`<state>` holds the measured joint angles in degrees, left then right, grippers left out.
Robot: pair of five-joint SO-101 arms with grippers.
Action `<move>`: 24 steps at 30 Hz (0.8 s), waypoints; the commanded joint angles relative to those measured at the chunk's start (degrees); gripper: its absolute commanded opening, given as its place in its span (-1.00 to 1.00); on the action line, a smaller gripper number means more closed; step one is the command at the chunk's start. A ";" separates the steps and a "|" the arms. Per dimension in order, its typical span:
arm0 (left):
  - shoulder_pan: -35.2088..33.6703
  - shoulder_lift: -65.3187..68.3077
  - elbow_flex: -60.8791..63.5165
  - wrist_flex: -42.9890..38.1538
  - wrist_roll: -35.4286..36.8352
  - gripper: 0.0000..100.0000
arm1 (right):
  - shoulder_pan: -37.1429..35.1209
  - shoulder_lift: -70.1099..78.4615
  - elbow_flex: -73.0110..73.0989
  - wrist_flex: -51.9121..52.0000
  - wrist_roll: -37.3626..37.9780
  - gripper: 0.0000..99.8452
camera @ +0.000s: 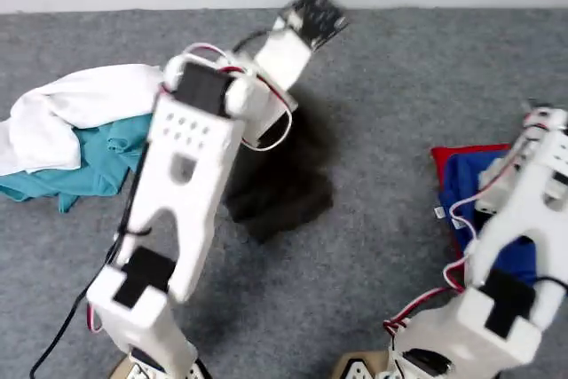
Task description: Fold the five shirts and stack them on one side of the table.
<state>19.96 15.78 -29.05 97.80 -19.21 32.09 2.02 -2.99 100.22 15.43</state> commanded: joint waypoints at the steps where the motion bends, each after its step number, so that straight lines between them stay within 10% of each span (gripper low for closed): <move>1: -2.20 3.69 10.95 -5.10 0.44 -0.97 | 2.24 -7.25 -0.09 0.31 1.23 -0.53; 14: -17.23 8.00 10.33 -7.56 1.76 -0.97 | -0.92 -11.65 6.59 -1.89 2.02 -0.53; 24: -33.76 7.56 6.02 -7.21 8.79 -0.90 | -18.24 -11.12 8.26 -4.26 1.85 -0.54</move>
<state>-12.57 24.48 -20.88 90.77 -11.74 19.34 -7.21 5.27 97.85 16.75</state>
